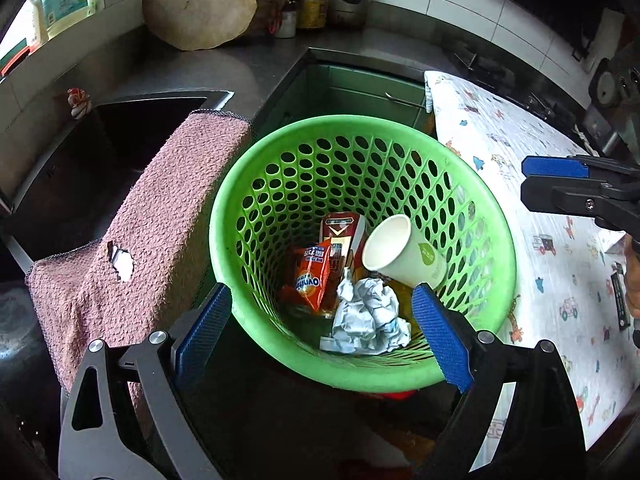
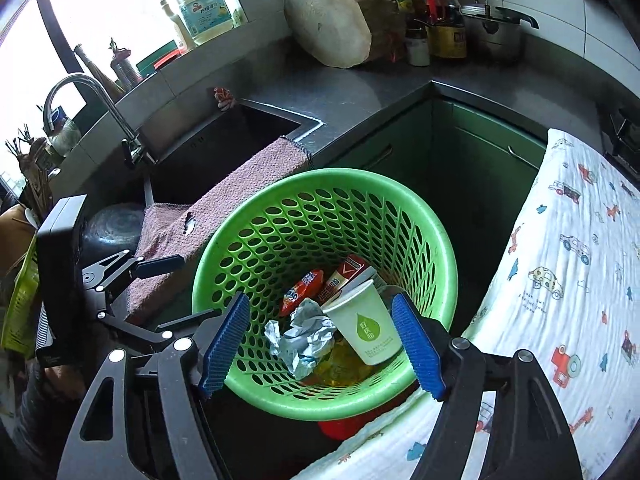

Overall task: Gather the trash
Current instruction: 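Drop the Ovaltine packet into the green basket while the right tool drops the paper cup in, then grasp the red Coca-Cola can with the right tool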

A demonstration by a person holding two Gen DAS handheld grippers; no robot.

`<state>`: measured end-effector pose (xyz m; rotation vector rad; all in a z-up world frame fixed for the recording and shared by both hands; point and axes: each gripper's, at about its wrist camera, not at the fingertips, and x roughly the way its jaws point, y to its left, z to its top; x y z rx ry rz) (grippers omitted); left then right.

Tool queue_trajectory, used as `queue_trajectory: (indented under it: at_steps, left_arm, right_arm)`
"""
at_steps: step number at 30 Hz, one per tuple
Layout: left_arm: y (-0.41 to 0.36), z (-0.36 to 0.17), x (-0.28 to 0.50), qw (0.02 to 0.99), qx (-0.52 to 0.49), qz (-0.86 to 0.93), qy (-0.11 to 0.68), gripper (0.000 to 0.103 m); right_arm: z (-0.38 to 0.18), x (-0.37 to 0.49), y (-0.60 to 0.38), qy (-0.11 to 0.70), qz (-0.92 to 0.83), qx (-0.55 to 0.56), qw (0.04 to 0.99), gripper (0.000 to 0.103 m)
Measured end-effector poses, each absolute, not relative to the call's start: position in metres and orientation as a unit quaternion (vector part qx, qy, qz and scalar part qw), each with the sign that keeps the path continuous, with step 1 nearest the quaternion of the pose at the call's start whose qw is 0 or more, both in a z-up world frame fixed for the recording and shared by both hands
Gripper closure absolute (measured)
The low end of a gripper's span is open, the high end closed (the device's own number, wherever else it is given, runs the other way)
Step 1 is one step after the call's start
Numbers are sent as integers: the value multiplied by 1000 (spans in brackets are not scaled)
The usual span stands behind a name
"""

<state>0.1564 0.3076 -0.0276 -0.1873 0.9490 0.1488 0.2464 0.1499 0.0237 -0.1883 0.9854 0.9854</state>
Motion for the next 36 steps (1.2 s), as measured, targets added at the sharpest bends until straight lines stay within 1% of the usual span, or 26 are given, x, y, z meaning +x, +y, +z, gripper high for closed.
queue_trajectory:
  at_steps: [3,6,10,19,26,36]
  left_arm:
    - [300,-21,155,886,-84,67,451,12]
    - [287,-13,154,891,-73,60,444,10]
    - [266,-4,155,896,-63,44,437,10]
    - [199,5,164,902,-46,-13,429,9]
    - [140,11,176,904,-19,-60,424,9]
    - [55,19,207,898,15,-127,420,9]
  right_arm:
    - [35,241,127,439,448,-72,776,26]
    - [39,234,98,432,434,-69,788,26]
    - [38,225,52,429,414,-62,801,22]
    - [34,214,-79,438,339,-30,832,22]
    - [36,211,-192,441,246,-24,863,22]
    - [20,224,-334,475,120,17,872,22]
